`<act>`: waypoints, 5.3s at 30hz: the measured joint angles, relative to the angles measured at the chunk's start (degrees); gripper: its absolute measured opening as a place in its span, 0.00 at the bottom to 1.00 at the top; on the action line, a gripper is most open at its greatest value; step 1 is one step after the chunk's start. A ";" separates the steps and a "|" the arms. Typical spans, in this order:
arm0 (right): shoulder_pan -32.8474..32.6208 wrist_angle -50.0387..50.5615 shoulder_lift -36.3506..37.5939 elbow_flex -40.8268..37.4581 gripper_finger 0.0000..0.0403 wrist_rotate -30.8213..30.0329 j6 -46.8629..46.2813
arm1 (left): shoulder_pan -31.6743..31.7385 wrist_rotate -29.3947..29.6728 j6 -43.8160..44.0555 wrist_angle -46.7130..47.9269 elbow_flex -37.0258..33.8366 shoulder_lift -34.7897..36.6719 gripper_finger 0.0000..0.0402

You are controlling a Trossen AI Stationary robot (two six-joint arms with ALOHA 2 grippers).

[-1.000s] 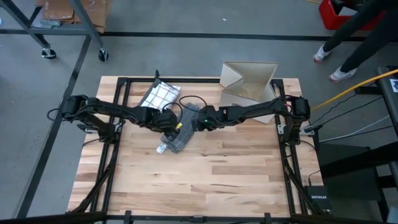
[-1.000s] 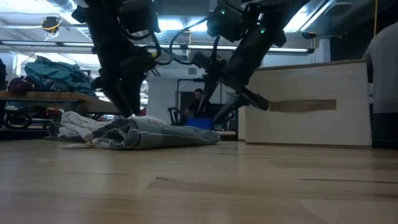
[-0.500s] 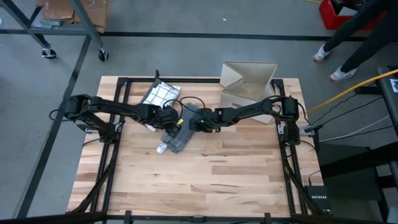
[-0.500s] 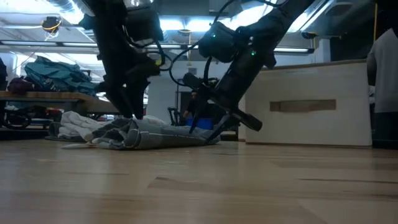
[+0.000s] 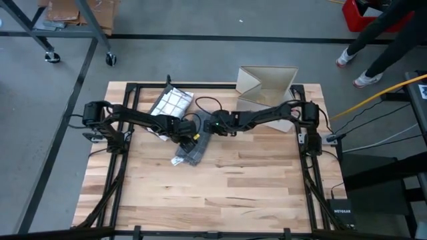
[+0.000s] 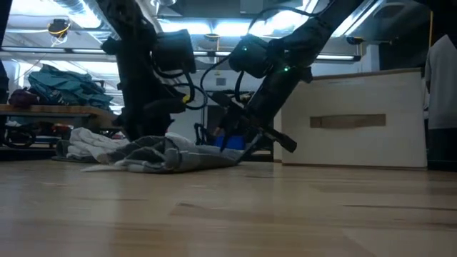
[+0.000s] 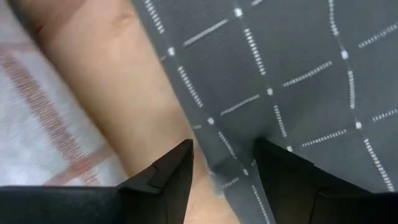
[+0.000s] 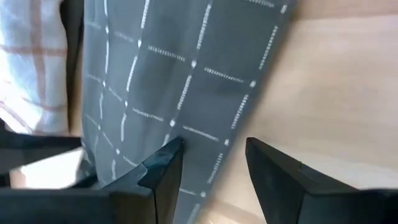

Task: Fold towel
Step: Stack the folded gray white kitchen towel on top of the folded white kitchen towel

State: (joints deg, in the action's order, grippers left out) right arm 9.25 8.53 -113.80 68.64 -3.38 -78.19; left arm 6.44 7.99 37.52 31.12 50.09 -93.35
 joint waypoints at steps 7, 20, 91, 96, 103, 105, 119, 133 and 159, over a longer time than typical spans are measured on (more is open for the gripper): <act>1.40 -4.59 -2.41 0.00 0.45 1.86 0.37 | 0.00 -1.78 -3.16 -2.67 0.11 -1.37 0.42; 1.02 -11.31 -5.85 0.07 0.32 4.67 0.63 | 0.34 -2.03 -6.43 -3.66 0.04 -1.45 0.23; 0.14 -9.92 -25.99 48.19 0.02 -16.54 2.35 | 29.58 9.98 -33.25 33.48 2.42 30.73 0.00; 0.14 -3.00 -25.99 48.24 0.02 -16.66 1.34 | 29.45 9.08 -34.35 29.00 -0.97 27.60 0.00; 0.88 3.49 -25.97 48.24 0.05 -21.73 2.00 | 29.46 9.15 -34.98 16.56 -3.31 23.92 0.00; 1.69 3.79 -25.97 48.24 0.08 -21.48 2.03 | 29.57 9.20 -35.06 15.19 -3.88 22.62 0.00; 5.66 7.55 -25.97 48.24 0.28 -10.67 10.18 | 30.45 10.21 -33.63 12.15 -4.95 15.38 0.17; 5.78 15.09 -25.18 48.19 0.24 -14.40 12.26 | 30.47 10.84 -27.87 12.04 -4.94 23.49 0.22; 4.90 1.16 -23.49 48.19 0.02 -4.54 23.12 | 21.60 3.57 -19.54 13.21 -5.65 31.92 0.01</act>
State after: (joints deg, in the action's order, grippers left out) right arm 14.15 9.69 -137.29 116.84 -7.93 -55.07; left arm 28.03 11.56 17.99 44.33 44.44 -61.43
